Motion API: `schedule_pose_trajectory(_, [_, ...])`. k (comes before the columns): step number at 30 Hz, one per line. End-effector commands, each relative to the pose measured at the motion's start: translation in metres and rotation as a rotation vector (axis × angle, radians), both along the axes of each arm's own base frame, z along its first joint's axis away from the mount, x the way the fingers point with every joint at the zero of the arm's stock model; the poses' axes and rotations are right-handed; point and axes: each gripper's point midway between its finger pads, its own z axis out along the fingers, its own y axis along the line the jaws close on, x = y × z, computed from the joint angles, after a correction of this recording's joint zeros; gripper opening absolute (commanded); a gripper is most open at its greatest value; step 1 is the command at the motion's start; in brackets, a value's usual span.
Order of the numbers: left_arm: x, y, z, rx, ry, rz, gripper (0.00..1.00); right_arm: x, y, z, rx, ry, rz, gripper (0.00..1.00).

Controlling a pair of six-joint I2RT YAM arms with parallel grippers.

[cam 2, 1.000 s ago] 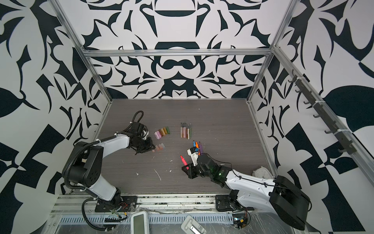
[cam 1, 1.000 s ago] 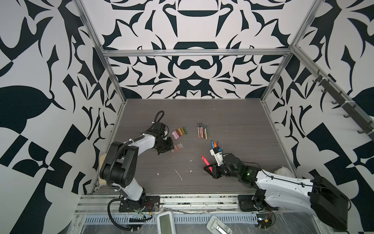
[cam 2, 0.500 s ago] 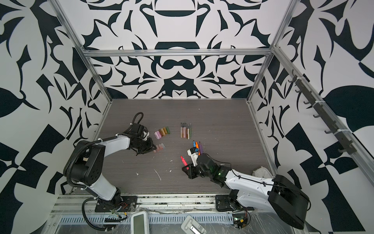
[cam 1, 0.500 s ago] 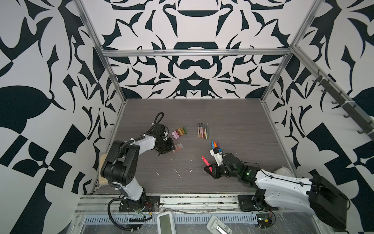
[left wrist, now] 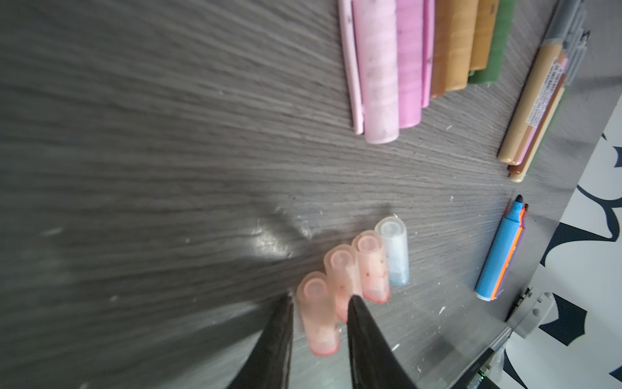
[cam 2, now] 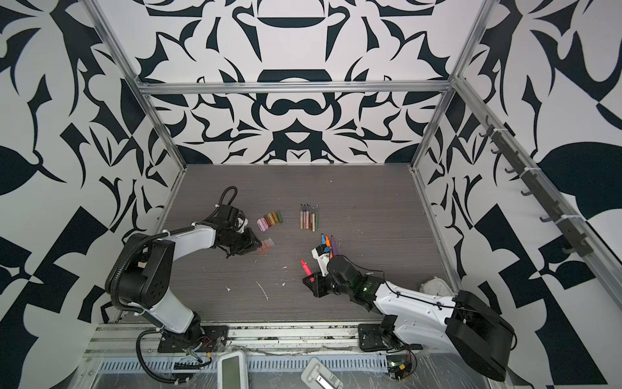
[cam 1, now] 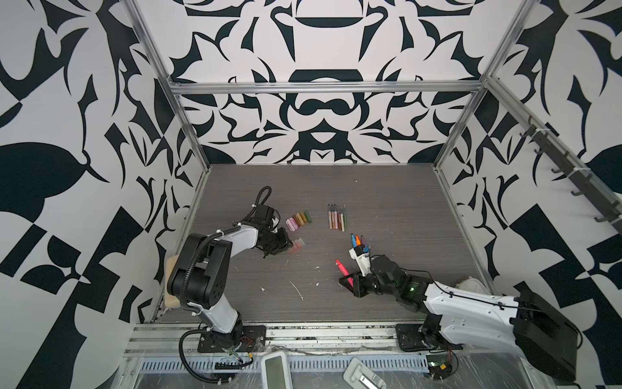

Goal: Open the pen caps
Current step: 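Lower the translucent cap beside the other caps and open the left gripper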

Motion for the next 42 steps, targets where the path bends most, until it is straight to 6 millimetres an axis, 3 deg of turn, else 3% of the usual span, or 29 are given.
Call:
schedule_pose_trajectory(1, [-0.008, 0.007, -0.005, 0.018, 0.029, 0.014, 0.32, 0.006, 0.004, 0.008, 0.019, -0.011, -0.016, 0.0])
schedule_pose_trajectory(17, [-0.004, -0.007, -0.001, -0.079, 0.039, 0.045, 0.32, 0.006, 0.005, 0.008, 0.019, -0.008, -0.013, 0.0])
schedule_pose_trajectory(28, [-0.005, -0.006, -0.004, -0.075, 0.048, 0.051, 0.32, 0.006, 0.004, 0.008, 0.019, -0.007, -0.012, 0.0])
schedule_pose_trajectory(36, [-0.01, -0.001, 0.005, -0.057, 0.034, 0.048, 0.33, 0.007, 0.005, 0.007, 0.019, -0.003, -0.016, 0.0])
schedule_pose_trajectory(42, [-0.017, 0.005, 0.017, -0.037, 0.008, 0.036, 0.36, 0.023, -0.016, 0.022, -0.025, -0.033, -0.119, 0.0])
